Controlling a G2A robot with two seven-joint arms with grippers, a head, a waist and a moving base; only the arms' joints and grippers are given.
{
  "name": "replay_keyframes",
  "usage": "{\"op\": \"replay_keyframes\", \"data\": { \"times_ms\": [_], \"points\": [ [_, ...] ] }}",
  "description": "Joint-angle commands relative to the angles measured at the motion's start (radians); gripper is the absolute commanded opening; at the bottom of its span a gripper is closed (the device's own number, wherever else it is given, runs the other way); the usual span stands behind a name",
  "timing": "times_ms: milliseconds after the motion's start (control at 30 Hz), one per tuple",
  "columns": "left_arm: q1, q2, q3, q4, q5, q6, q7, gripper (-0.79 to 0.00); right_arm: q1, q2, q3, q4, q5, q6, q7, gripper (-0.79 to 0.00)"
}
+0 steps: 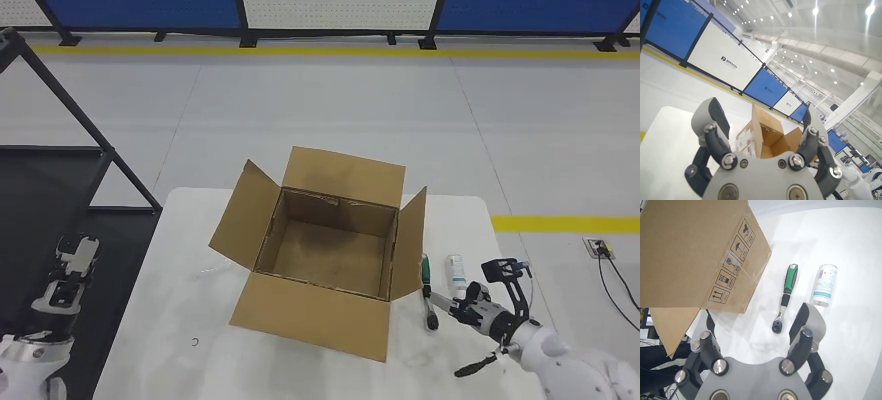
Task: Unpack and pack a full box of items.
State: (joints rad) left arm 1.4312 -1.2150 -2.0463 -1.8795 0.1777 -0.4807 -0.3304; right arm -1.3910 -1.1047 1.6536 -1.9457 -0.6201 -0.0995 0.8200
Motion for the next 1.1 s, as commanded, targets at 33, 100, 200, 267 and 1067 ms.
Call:
{"op": "replay_keyframes", "data": {
  "times_ms": [33, 100, 200, 267, 1067],
  "points": [
    [-0.001, 0.0, 0.002, 0.0, -0.001, 0.0, 0.005, 0.0, -0.012, -0.004, -0.006, 0.015, 0.099, -0.065, -0.049, 0.0],
    [-0.001, 0.0, 0.002, 0.0, -0.001, 0.0, 0.005, 0.0, -0.011, -0.006, 0.01, 0.061, 0.191, -0.081, -0.089, 0.0],
    [0.003, -0.001, 0.02, -0.028, -0.037, 0.013, 0.008, 0.0, 0.043, -0.011, -0.002, 0.156, 0.314, -0.07, -0.119, 0.0],
    [0.008, -0.002, 0.03, -0.043, -0.038, 0.014, 0.027, 0.0, 0.101, -0.015, -0.019, 0.243, 0.418, -0.07, -0.116, -0.443],
    [0.049, -0.01, 0.123, -0.093, 0.072, 0.025, 0.189, 0.0, 0.492, -0.066, -0.261, 0.71, 0.622, 0.101, -0.2, -0.785]
  ]
}}
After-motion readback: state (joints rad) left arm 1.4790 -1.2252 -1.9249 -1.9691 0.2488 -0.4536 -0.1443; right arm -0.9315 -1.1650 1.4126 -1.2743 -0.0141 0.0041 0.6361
